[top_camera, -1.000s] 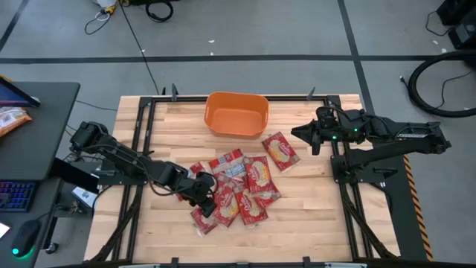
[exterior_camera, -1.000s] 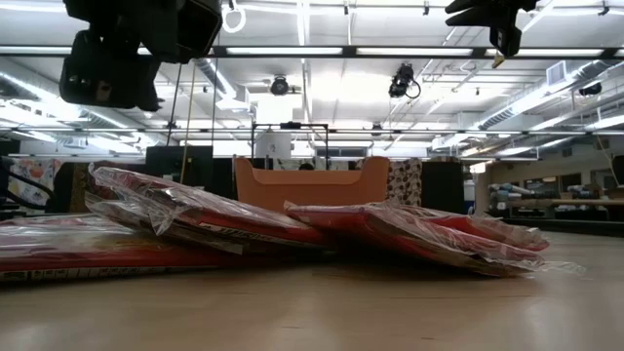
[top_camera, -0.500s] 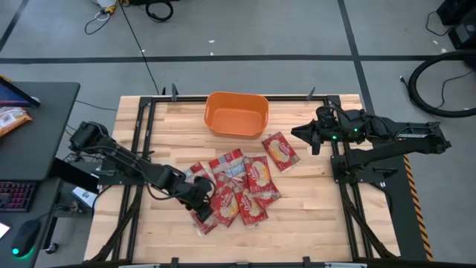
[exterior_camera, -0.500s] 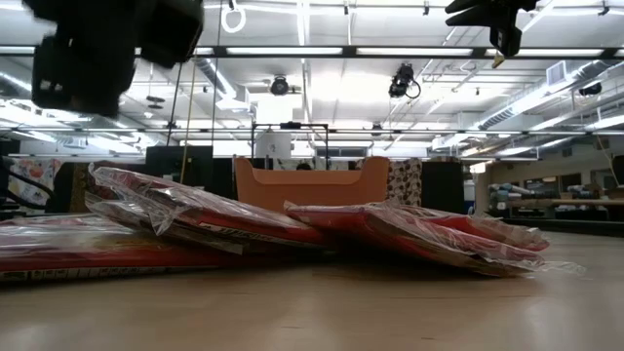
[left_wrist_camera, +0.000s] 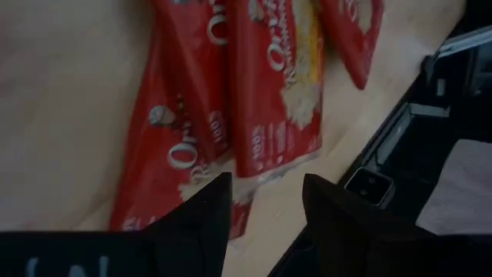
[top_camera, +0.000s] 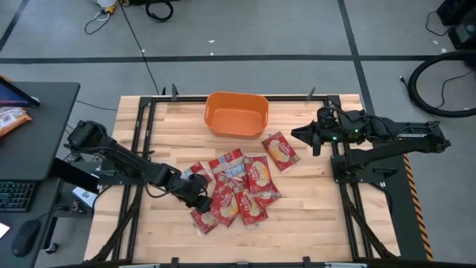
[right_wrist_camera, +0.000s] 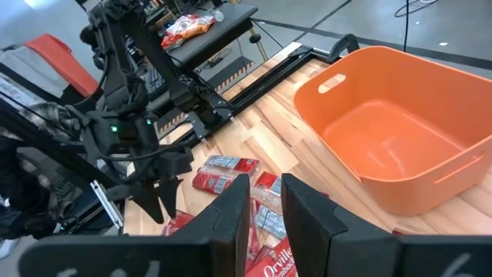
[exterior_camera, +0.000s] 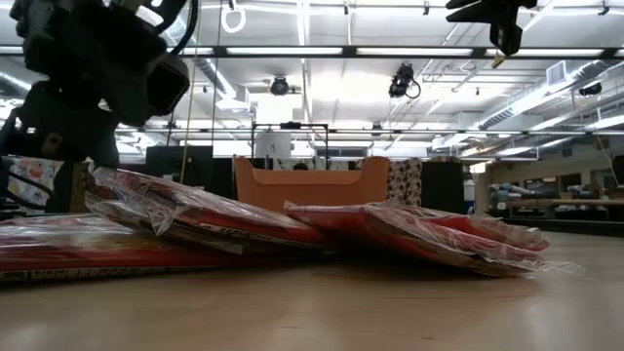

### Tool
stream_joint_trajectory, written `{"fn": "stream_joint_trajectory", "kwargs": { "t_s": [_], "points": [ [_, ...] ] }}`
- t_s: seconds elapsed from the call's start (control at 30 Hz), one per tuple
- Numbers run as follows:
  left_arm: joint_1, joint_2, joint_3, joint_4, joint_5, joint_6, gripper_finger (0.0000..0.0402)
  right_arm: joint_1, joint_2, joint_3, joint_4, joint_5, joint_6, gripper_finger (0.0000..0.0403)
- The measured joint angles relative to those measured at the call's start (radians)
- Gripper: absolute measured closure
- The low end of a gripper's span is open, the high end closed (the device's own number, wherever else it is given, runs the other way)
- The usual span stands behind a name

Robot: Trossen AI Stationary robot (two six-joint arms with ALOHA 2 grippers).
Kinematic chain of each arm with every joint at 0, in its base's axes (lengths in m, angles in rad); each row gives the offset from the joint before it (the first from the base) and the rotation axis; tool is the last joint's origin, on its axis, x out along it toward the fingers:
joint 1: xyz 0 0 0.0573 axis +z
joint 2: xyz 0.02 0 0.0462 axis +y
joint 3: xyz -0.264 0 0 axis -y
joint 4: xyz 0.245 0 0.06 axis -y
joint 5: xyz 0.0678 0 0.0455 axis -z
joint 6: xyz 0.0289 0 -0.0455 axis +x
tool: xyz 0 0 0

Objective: Sort popcorn bags into baskets
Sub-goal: Put the popcorn bag into the orange bin

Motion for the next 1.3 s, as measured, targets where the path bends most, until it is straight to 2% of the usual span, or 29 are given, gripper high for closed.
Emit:
{"fn": "stream_joint_trajectory", "kwargs": {
  "t_s": [0.23,0.4,0.63,1.0,1.3],
  "points": [
    [0.0,0.052,0.001,0.046,0.012,-0.018,0.017,0.0,0.0,0.0,0.001,0.001,-0.003,0.0321],
    [0.0,0.101,0.001,0.073,0.026,-0.03,0.0155,0.0,0.005,0.0,0.008,0.002,-0.008,0.0321],
    [0.002,0.146,0.002,0.22,0.05,-0.056,0.0172,0.0,0.034,0.0,0.008,0.003,-0.009,0.0321],
    [0.002,0.147,0.002,0.225,0.043,-0.079,0.0226,0.0,0.072,0.0,0.034,-0.004,-0.011,0.0321],
    [0.002,0.147,0.002,0.25,0.068,-0.08,0.0233,0.0,0.073,0.0,0.039,-0.007,-0.012,0.0321]
  ]
}}
